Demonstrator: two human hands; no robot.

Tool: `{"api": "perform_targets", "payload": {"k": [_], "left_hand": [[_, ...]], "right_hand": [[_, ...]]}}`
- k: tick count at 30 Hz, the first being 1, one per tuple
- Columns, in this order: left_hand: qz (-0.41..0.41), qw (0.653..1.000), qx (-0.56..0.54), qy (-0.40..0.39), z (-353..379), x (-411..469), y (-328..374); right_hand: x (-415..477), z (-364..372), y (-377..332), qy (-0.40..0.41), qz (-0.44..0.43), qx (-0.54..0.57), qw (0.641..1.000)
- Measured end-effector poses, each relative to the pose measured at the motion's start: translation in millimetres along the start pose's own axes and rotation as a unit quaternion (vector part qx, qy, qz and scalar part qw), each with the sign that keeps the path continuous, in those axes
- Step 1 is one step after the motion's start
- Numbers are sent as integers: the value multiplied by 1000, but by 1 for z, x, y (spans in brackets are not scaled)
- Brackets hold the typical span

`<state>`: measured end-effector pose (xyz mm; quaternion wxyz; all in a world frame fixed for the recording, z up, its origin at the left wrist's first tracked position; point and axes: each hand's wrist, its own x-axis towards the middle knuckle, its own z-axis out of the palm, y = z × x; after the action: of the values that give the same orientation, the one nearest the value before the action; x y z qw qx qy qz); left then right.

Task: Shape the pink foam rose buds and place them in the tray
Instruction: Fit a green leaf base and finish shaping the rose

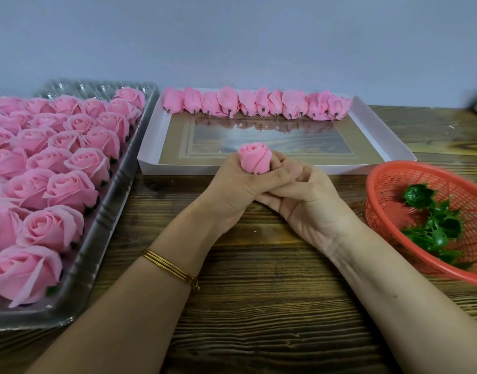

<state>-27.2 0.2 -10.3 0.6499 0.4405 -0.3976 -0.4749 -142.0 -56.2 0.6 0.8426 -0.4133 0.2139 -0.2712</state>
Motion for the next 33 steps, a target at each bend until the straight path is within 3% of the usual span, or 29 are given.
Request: {"api": "perform_targets", "payload": {"k": [6, 12, 17, 22, 33], "left_hand": [[14, 1000, -1, 17, 3, 0, -2], [35, 997, 26, 57, 6, 1, -4], [65, 984, 107, 125, 8, 1, -8], [123, 935, 266, 198, 7, 2, -12], [69, 934, 330, 119, 13, -1, -10]], "right_hand": [[1, -3, 0, -14, 17, -1, 1000], [2, -6, 3, 25, -4, -12, 1000], [1, -8, 3, 84, -44, -77, 993], [1, -11, -5, 156, -118, -113, 974], [-2, -4, 1, 104, -164, -141, 971]]}}
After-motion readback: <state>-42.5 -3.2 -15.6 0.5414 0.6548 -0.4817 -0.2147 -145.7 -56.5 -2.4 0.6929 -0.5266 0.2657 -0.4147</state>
